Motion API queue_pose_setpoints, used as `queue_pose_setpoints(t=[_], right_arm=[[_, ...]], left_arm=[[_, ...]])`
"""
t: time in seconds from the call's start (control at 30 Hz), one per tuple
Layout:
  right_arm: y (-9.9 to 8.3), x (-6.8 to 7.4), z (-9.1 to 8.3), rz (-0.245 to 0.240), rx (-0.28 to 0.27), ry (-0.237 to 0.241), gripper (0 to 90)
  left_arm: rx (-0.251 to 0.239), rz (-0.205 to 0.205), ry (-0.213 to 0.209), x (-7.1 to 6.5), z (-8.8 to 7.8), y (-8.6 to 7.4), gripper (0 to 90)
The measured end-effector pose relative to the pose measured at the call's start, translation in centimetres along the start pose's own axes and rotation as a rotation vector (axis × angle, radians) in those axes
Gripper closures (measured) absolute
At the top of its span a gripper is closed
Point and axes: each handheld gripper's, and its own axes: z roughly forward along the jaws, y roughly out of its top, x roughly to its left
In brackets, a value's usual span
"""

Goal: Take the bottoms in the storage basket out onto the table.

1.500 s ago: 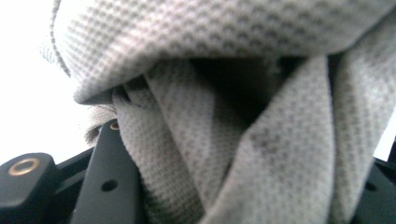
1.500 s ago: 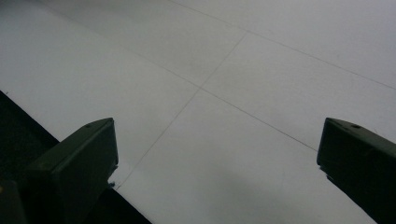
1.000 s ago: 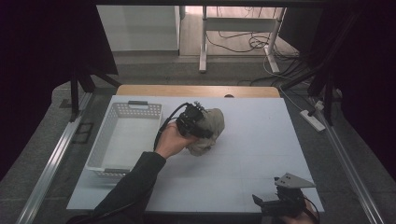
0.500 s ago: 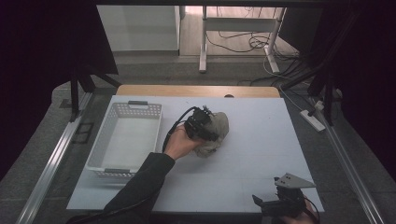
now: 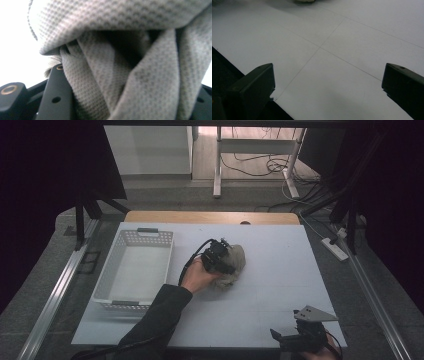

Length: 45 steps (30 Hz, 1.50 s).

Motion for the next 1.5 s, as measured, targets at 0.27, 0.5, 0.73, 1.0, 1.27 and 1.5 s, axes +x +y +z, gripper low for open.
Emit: queue_pose_setpoints(t=[0.27,0.5,0.73,1.0,1.27,1.5], right_arm=[[0.0,0.0,0.0,-0.001,0.000,0.000,0.0],[0.0,0.0,0.0,-0.003,0.000,0.000,0.0],[0.0,0.1,0.0,-0.008,0.003,0.000,0.0],[0.0,0.1,0.0,-0.009,0.004,0.002,0.0],[0.0,0.1,0.1,-0.012,0.008,0.002,0.0],[0.0,0.1,0.1,-0.009,0.006,0.005,0.0]], left_arm=[[0.013,0.010,-0.001,0.2,1.2,-0.3,47.5],[0.001,0.013,-0.016,0.4,2.0,-0.6,46.5],[-0.005,0.035,-0.016,0.5,2.4,-0.9,43.2],[-0.007,0.045,0.004,0.4,2.9,-1.0,35.9],[-0.015,0.025,0.029,0.2,3.7,-1.4,22.9],[-0.021,0.008,0.023,0.4,3.7,-1.4,16.7]])
